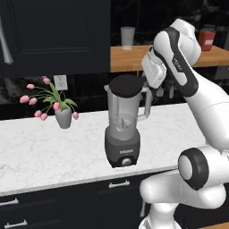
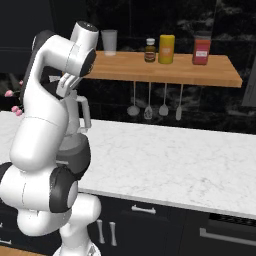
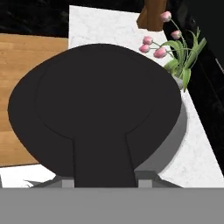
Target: Close the lid blender by securely placing the lid on top.
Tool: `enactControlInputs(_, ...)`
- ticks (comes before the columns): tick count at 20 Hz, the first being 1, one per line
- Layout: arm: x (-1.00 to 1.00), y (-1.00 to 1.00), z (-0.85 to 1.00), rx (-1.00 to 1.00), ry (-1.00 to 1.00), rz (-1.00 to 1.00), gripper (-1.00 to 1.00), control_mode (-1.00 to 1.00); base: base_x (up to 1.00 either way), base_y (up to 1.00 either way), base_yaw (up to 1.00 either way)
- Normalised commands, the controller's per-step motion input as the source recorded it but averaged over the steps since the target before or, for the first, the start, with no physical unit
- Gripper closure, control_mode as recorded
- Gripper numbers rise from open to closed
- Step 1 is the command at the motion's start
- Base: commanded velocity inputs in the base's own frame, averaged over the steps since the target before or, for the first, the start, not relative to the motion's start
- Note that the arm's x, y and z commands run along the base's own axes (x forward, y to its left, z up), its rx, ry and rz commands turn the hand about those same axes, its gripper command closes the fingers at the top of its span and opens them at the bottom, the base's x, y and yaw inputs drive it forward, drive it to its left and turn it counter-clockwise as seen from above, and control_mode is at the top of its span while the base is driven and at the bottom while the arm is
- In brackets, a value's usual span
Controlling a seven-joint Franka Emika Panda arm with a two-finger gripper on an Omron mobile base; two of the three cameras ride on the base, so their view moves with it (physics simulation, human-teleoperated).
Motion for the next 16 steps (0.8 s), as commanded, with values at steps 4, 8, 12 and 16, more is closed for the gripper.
enactControlInputs(4,0.22,0.0,-0.09,0.0,0.0,-0.09,1.0,-1.0,0.0,0.0,0.0)
enactControlInputs(8,0.32,0.0,-0.05,0.0,0.0,-0.16,1.0,-1.0,0.0,0.0,0.0)
enactControlInputs(12,0.31,0.0,-0.08,0.0,0.0,-0.13,1.0,-1.0,0.0,0.0,0.0)
enactControlInputs(16,0.15,0.0,-0.07,0.0,0.0,-0.1,1.0,-1.0,0.0,0.0,0.0)
